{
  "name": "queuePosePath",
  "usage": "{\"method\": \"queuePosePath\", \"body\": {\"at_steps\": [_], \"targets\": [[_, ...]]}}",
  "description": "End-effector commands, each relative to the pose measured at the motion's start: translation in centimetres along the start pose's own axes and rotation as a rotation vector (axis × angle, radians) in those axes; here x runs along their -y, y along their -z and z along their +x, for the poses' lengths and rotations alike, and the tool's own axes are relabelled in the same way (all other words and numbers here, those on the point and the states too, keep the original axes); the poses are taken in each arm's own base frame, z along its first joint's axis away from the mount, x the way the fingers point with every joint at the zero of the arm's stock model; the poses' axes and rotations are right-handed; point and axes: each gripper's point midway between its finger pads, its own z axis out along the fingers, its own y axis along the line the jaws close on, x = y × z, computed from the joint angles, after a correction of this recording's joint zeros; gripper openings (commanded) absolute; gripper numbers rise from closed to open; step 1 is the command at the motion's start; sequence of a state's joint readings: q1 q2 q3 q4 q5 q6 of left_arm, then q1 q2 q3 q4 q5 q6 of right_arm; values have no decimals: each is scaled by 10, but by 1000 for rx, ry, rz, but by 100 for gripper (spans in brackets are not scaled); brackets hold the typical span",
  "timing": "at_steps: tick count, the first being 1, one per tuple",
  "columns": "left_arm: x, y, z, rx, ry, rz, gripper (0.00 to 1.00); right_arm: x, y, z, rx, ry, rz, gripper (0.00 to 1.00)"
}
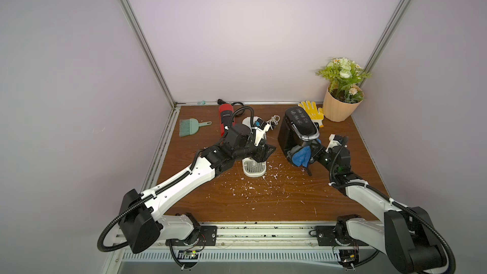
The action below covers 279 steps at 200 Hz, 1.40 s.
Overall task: Wipe the surface of a coffee machine
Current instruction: Wipe the dirt from the surface of the coffee machine.
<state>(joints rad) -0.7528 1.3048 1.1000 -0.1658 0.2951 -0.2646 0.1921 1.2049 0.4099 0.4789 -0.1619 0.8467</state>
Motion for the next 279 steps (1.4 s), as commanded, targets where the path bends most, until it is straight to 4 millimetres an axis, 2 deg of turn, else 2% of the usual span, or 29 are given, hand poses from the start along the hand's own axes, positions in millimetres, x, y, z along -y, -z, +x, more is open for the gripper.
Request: {"method": "queuePosePath", "body": {"at_steps": [1,15,33,61,97,129,157,178,219,245,279], "targets": [[-2,-5,11,-42,37,-2,61,-24,-14,12,-46,-37,-118,5],[-2,-2,12,-43,36,-6,61,-23,-26,18,-57,-39,-109,5],[-2,0,12,-46,37,-12,61,-8,-35,19,-42,-56,-60,5],[-3,4,13,-48,33,-24,61,16,-42,11,11,-40,49,5],[-4,6,12,-47,32,-29,61,38,-53,-4,41,-26,141,4],[-4,6,14,-52,31,-33,61,51,-56,-20,67,-16,198,4],[-5,8,15,-51,29,-39,61,58,-50,-30,89,-24,215,4],[-5,9,15,-48,27,-38,61,49,-42,-30,95,-34,171,4],[-4,4,14,-45,29,-27,61,7,-19,-20,62,-61,0,5],[-2,-1,15,-47,35,-8,61,-25,-21,-4,-21,-88,-148,5],[-1,0,14,-46,38,-5,61,-40,-36,11,-74,-154,-258,5]]}}
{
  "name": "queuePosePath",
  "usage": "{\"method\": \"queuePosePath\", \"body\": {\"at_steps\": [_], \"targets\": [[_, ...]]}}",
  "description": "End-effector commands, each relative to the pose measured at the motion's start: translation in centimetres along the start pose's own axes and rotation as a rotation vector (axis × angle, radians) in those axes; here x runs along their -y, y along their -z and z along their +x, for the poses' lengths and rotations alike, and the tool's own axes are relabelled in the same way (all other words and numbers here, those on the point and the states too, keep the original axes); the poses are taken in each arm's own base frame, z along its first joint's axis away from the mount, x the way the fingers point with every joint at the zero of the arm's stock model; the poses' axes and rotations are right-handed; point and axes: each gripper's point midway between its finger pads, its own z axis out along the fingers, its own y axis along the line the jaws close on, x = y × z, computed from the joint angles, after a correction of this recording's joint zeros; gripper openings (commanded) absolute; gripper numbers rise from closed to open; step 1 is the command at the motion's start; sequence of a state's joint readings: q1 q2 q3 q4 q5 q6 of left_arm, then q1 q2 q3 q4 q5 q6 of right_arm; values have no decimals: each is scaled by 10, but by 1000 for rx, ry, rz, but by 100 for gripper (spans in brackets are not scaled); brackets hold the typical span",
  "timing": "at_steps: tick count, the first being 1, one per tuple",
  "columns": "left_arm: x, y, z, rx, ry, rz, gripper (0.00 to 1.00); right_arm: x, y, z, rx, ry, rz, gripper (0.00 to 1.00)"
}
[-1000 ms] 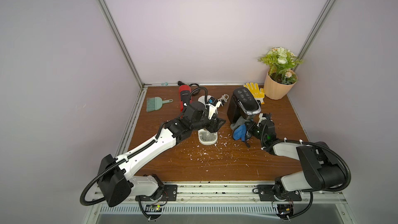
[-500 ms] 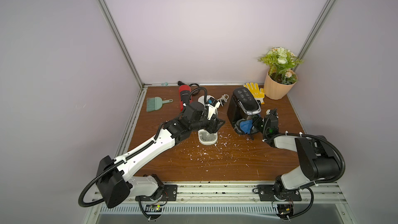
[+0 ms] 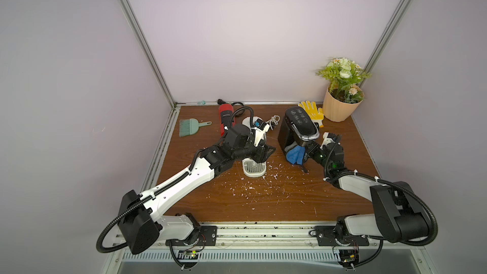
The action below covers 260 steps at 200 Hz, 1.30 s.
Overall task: Wipe the surface of a coffee machine
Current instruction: Wipe the dirt from the surface of the coffee machine.
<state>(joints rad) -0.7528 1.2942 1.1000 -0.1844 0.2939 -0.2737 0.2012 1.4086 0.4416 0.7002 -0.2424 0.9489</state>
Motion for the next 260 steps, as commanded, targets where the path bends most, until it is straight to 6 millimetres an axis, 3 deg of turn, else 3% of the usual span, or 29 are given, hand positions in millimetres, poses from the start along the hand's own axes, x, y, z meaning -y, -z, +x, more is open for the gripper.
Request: {"method": "queuePosePath", "body": {"at_steps": [1,39,65,114,193,220,260], "targets": [[-2,-3,12,-39,27,-4,61,-29,-9,6,-40,-66,-169,5],[-4,2,17,-40,33,-20,61,-30,-25,7,-23,-162,-271,5],[-4,3,19,-46,37,-19,61,-19,-31,1,21,-187,-236,4],[-5,7,18,-43,30,-28,61,2,-30,-35,158,-209,-141,4],[-5,6,19,-42,31,-27,61,9,-13,-74,228,-174,-104,4],[-4,5,18,-39,31,-25,61,2,-9,-64,180,-164,-132,4],[-4,2,19,-40,32,-19,61,-1,7,-23,82,-175,-131,4]]}}
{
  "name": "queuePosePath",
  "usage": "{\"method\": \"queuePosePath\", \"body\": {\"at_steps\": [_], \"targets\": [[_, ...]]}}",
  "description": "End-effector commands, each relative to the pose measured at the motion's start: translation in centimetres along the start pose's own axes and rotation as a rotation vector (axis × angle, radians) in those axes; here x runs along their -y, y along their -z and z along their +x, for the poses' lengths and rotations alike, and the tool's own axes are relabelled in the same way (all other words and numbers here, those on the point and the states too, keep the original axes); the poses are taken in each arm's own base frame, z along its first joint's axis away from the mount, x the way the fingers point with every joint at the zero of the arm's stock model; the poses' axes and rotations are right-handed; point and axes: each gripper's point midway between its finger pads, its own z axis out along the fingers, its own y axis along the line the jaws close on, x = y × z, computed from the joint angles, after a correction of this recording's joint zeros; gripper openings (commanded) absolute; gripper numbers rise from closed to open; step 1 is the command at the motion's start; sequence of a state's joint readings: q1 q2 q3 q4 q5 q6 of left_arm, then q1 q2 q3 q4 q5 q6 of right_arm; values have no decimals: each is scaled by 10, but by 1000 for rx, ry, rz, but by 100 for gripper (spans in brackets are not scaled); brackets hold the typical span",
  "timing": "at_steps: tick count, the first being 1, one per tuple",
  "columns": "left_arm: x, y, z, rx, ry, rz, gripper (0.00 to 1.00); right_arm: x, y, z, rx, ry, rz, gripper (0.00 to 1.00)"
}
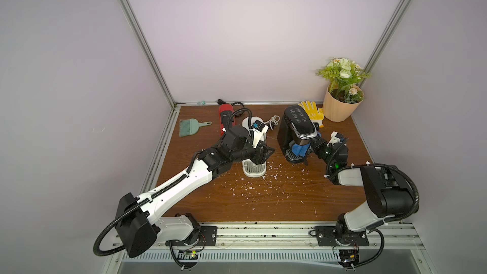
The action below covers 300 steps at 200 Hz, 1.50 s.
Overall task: Wipe the surface of a coffee machine
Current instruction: Wipe the dirt from the surface of the coffee machine.
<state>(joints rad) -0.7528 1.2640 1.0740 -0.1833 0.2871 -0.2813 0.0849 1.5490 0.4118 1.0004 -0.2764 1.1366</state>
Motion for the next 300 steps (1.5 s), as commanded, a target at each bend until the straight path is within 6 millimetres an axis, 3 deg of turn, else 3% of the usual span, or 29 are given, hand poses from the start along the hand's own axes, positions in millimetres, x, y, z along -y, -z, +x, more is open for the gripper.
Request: {"method": "queuePosePath", "body": {"at_steps": [1,31,61,83,126,188,218,252,300], "targets": [[-4,-4,15,-46,26,-13,61,-17,12,21,-59,5,-50,4],[-3,-9,15,-47,31,1,61,-30,14,49,-128,17,-75,5],[0,-9,14,-43,32,7,61,-42,-4,67,-195,9,-131,5],[-1,-6,14,-45,31,-1,61,-46,-16,70,-200,-24,-185,4],[-2,-1,15,-46,34,-15,61,-39,-25,59,-137,-52,-207,5],[-1,1,14,-48,36,-16,61,-14,-34,6,30,-27,-114,4],[-3,-1,16,-54,42,-24,61,-15,-26,-17,66,16,-76,4],[-15,4,11,-49,48,-102,62,-30,-6,-24,59,131,-28,4],[-47,44,-5,9,139,-351,65,-52,45,-28,69,313,63,5]]}}
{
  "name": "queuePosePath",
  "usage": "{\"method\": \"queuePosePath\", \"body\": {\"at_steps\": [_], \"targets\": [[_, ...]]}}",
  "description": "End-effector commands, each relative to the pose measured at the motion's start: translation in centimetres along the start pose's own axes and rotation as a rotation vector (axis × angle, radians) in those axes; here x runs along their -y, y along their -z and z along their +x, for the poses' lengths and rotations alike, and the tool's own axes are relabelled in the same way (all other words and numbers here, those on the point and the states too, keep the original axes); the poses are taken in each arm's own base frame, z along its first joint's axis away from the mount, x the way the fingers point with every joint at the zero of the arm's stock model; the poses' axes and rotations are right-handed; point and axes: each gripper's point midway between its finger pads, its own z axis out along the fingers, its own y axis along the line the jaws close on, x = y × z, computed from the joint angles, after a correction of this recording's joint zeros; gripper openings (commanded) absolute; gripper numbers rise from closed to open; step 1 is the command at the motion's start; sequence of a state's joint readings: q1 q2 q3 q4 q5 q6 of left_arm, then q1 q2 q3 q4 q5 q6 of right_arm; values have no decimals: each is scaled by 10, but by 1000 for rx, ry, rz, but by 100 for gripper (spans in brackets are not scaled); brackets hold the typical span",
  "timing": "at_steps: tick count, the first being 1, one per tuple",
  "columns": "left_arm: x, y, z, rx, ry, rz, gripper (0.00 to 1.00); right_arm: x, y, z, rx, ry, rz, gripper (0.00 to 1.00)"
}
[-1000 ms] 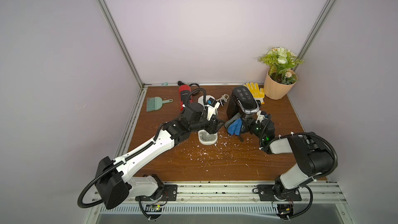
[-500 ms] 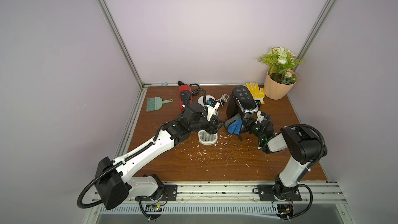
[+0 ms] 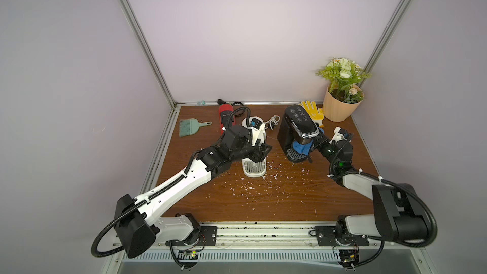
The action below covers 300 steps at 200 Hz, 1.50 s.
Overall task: Wipe the surface of a coffee machine
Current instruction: Wipe the dirt from the surface of the coffee machine.
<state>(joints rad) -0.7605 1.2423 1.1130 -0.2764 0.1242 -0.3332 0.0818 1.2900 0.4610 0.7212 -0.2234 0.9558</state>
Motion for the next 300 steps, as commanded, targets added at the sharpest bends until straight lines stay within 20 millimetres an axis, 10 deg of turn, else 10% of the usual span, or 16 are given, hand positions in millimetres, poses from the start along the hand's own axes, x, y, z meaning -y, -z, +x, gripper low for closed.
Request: {"method": "queuePosePath", "body": {"at_steps": [1,59,129,204,263,300], "targets": [[-31,27,-1,4,86,-196,65,-9,21,-8,2,131,55,5],[-84,64,30,-2,267,-358,66,-64,76,-9,-75,332,-12,5],[-97,60,98,-64,385,-349,65,-197,102,37,-278,555,-321,4],[-99,37,140,-133,426,-308,64,-176,98,4,-105,576,-106,4],[-103,21,157,-158,427,-305,64,-264,130,-7,-144,593,-383,5],[-103,15,161,-168,437,-292,64,-290,111,2,-160,599,-425,4]]}}
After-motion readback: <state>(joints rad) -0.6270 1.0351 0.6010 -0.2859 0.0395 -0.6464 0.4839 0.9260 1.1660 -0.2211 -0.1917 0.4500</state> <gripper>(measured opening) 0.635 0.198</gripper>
